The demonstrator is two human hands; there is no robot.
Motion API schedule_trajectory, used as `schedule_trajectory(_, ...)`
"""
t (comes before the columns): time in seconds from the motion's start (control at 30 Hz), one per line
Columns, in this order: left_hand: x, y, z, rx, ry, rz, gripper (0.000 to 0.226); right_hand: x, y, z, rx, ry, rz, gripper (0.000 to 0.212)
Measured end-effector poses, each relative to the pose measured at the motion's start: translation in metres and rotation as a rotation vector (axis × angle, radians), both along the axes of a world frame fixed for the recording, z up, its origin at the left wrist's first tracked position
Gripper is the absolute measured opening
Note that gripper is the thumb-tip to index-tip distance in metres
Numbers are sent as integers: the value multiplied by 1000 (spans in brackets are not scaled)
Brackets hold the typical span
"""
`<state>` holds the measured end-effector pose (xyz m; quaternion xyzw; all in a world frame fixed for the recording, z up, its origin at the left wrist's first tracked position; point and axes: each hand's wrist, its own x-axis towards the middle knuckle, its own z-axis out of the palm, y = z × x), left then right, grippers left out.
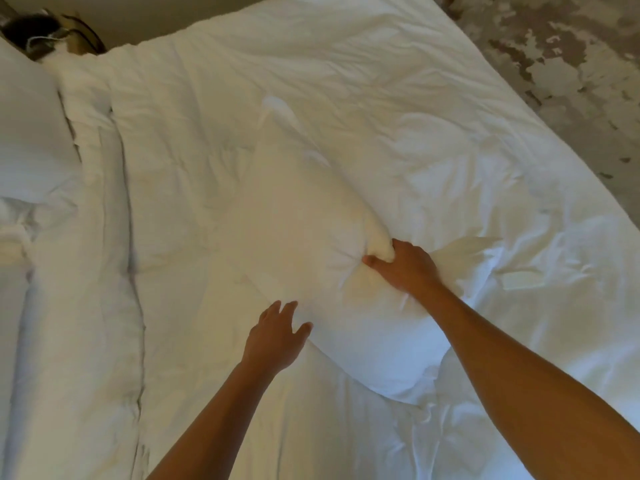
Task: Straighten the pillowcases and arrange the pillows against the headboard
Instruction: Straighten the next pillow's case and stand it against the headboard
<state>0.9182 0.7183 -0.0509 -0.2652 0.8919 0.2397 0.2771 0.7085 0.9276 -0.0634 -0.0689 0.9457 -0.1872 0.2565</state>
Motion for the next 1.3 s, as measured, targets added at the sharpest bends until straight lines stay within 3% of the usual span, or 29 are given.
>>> schedule_trajectory(0.17,46,-13,64,-15,142,61,67,99,-31,51,-100,176,125,69)
schedule_trajectory(0.27,87,-32,101,-35,233,84,70,157,-45,83,-216,283,230,41)
schedule_trajectory(0.37,134,-59,138,-71,317,103,77,195,-63,126,-293,395,320,28)
schedule_trajectory(0.43,164,-78,160,-110,379,117,82,212,-74,159,-359,479,396,27)
schedule_trajectory(0.6,252,-135,217,-292,488,186,104,270,-120,228,-473,576,715,48)
schedule_trajectory(0.73,332,-183,250,-490,447,63,129,317,-167,253,-600,532,947,40)
schedule_trajectory(0.83,395,-204,246,-472,372,35,130,354,-206,246,-629,511,1090,37)
schedule_trajectory(0.93,447,-209,214,-387,295,143,122,389,-241,214,-499,395,1160,41)
schedule_trajectory(1.03,492,-209,164,-250,141,221,102,421,-261,164,-240,246,1162,41)
schedule_trajectory(1.13,526,-205,119,-150,-5,198,87,437,-257,119,82,216,1114,42)
schedule_trajectory(1.3,539,-210,97,-244,161,211,64,435,-241,105,16,298,859,40)
